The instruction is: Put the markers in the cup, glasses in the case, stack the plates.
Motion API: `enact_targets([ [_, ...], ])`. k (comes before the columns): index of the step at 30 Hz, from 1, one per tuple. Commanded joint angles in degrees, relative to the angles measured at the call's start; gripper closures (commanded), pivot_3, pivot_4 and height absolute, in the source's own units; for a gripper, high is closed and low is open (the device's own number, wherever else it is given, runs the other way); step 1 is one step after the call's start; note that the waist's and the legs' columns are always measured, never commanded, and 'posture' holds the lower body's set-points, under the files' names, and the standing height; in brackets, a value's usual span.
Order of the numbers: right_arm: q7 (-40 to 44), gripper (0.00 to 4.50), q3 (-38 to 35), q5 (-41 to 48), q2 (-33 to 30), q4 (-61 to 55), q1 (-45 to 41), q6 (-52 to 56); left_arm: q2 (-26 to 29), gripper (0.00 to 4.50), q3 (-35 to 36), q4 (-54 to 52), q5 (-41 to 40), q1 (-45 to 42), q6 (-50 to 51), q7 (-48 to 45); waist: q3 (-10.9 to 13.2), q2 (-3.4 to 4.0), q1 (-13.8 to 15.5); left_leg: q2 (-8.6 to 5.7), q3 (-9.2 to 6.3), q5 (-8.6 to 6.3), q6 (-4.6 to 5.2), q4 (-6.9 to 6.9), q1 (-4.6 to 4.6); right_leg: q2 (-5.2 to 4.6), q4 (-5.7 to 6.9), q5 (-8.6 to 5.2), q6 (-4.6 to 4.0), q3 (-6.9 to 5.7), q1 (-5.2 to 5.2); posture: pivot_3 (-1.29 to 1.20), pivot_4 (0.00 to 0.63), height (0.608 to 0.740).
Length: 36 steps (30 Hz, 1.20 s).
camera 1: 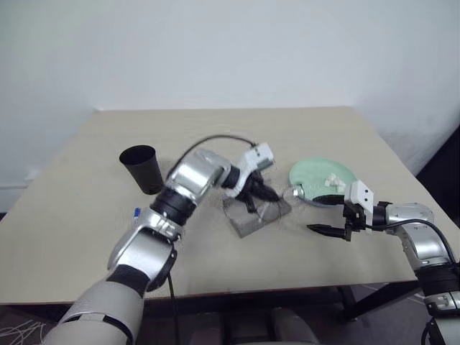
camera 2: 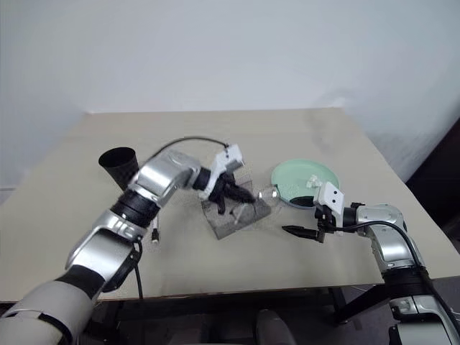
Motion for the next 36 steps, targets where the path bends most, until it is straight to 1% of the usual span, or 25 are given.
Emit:
enact_targets([
  [1,-0.2,0.21,-1.7,1.1,-1.0,-1.7,-0.8,-0.6,1.2,4.47,1.8,6.0,3.2,-3.6,-6.2,1.3,0.0,-0.02,0.0,-0.03,0.0,0.0,0.0,0.0,-0.01,0.0,0.0,0.0,0.0,0.0,0.0,0.0,0.0,0.739],
  [4,-0.4,0.21,-1.5,0.8,-0.7,-1.5,-1.0,-0.8,1.5,4.47,0.8,9.3,5.5,-4.4,-10.1,0.7,0.0,-0.02,0.0,-0.04,0.0,0.0,0.0,0.0,-0.04,-0.01,-0.01,0.0,0.01,0.0,-0.02,0.0,0.0,0.739],
  [8,-0.8,0.21,-1.4,0.8,-0.5,-1.7,-1.2,-0.9,0.7,4.47,-0.4,9.8,7.3,-3.1,-11.8,-1.3,0.0,-0.03,0.2,-0.03,0.0,-0.05,0.07,0.01,-0.11,-0.04,-0.02,-0.04,0.08,0.0,-0.04,0.0,0.0,0.739],
  [17,-1.8,0.21,-1.6,0.8,-0.5,-2.1,-0.4,-1.3,-2.2,4.47,-1.9,6.7,9.8,-0.6,-10.0,-2.7,0.0,-0.02,0.4,-0.03,-0.03,-0.1,0.16,0.04,-0.19,-0.07,-0.01,-0.09,0.17,0.01,-0.07,0.0,0.0,0.739],
  [23,-2.5,0.21,-1.5,0.9,-0.3,-2.8,0.2,-1.1,-3.9,4.47,-3.9,6.6,12.7,1.2,-9.0,-0.5,0.0,-0.02,0.4,-0.02,-0.04,-0.1,0.16,0.1,-0.19,-0.06,0.01,-0.09,0.17,0.02,-0.06,0.0,0.0,0.739],
  [28,-3.0,0.21,-1.5,1.0,-0.3,-3.0,0.6,-1.2,-4.6,4.47,-4.7,7.6,15.0,2.2,-9.0,2.2,0.0,-0.02,0.4,0.0,-0.04,-0.11,0.18,0.12,-0.19,-0.08,0.01,-0.08,0.18,0.02,-0.05,0.0,0.0,0.739],
  [36,-3.1,0.21,-1.5,1.0,-0.2,-3.0,0.5,-1.1,-4.6,4.47,-5.1,5.6,15.0,4.1,-7.7,0.8,0.0,-0.02,0.4,0.04,-0.04,-0.11,0.18,0.13,-0.19,-0.08,0.02,-0.08,0.18,0.02,-0.04,0.0,0.0,0.739],
])
